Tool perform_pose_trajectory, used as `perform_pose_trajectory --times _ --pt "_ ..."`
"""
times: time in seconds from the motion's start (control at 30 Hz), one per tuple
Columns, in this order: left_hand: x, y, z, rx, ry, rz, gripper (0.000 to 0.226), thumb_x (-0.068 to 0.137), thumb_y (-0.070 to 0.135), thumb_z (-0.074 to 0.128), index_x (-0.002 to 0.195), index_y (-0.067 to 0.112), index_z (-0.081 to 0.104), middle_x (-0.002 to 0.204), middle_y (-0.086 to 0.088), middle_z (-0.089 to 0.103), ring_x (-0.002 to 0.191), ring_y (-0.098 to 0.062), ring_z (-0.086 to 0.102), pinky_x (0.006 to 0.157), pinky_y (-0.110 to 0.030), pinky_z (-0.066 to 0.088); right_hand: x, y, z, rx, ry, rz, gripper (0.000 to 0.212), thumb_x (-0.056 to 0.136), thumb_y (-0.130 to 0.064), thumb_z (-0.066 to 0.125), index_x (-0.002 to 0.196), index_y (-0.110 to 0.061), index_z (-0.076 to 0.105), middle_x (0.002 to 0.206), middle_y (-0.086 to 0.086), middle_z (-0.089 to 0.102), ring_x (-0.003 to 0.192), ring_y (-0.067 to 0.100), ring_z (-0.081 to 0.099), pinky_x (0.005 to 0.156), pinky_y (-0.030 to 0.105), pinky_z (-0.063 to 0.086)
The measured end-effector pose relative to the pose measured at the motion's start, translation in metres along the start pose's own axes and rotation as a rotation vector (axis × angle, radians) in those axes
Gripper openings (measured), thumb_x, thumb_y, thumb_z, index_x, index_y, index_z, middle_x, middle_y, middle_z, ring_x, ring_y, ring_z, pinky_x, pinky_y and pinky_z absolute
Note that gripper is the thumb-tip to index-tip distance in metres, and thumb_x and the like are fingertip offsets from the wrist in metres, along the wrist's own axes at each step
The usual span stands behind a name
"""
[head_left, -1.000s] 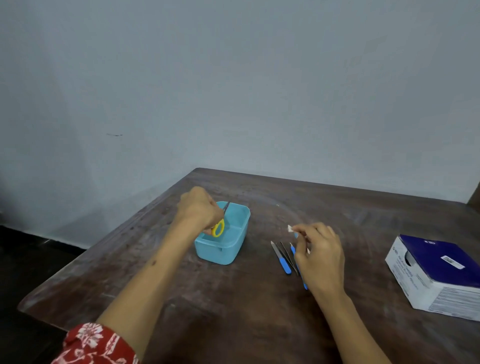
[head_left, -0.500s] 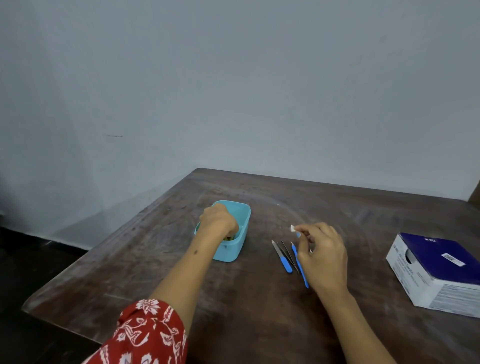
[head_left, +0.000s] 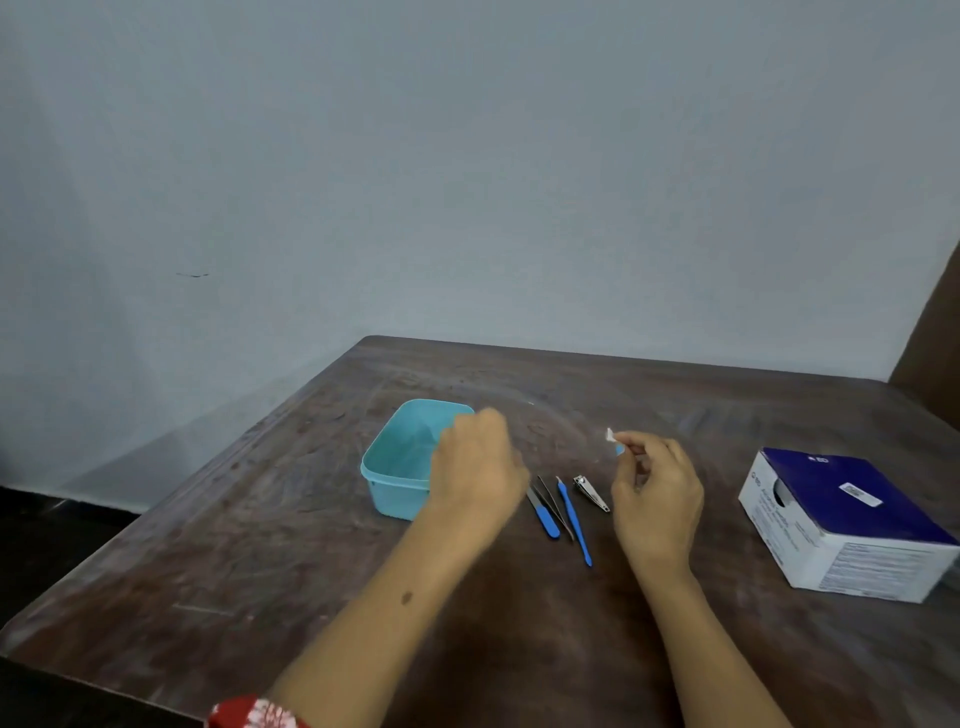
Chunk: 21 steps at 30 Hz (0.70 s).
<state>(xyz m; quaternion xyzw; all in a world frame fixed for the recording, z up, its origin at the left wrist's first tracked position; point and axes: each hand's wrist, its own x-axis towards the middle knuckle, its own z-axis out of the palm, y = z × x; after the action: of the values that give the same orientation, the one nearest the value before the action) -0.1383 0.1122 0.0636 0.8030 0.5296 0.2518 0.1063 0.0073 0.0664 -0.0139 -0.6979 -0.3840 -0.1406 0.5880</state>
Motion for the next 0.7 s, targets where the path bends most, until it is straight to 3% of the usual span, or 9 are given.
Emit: perform_pose_trajectory --times 0.13,0.4,0.53,0.7 --pt "-0.023 0.007 0.029 -0.011 -0.228 -0.071 0.022 0.078 0.025 0.070 0.092 0.009 0.065 0.100 -0.007 0.064 0.095 -0.026 0.063 0.076 -0.031 0.053 0.000 0.001 -0.001 0.014 0.016 0.028 0.021 0.083 0.001 0.059 0.091 -0.016 0.070 0.085 -0.003 0.059 0.071 0.017 0.057 0.064 0.029 0.043" --pt "-0.024 0.013 0.033 -0.003 -0.202 -0.151 0.020 0.079 0.024 0.068 0.091 0.010 0.061 0.103 -0.007 0.063 0.097 -0.026 0.061 0.072 -0.031 0.049 -0.001 0.000 0.000 0.013 -0.018 0.043 0.020 0.083 0.000 0.061 0.091 -0.016 0.071 0.081 -0.003 0.058 0.069 0.019 0.059 0.064 0.031 0.046" --pt "-0.020 0.016 0.031 0.033 -0.235 -0.165 0.033 0.076 0.030 0.072 0.099 0.010 0.058 0.111 -0.008 0.060 0.104 -0.027 0.059 0.075 -0.032 0.048 -0.001 -0.001 0.001 0.025 -0.025 0.044 0.021 0.083 0.000 0.060 0.091 -0.017 0.071 0.082 -0.004 0.058 0.069 0.017 0.058 0.065 0.033 0.049" --pt "-0.015 0.018 0.028 0.021 -0.270 -0.211 0.045 0.071 0.035 0.078 0.102 0.009 0.058 0.113 -0.008 0.060 0.107 -0.026 0.057 0.077 -0.032 0.049 -0.003 -0.001 0.004 0.026 -0.054 0.049 0.021 0.082 0.000 0.060 0.090 -0.017 0.071 0.085 -0.001 0.061 0.069 0.015 0.059 0.063 0.026 0.045"
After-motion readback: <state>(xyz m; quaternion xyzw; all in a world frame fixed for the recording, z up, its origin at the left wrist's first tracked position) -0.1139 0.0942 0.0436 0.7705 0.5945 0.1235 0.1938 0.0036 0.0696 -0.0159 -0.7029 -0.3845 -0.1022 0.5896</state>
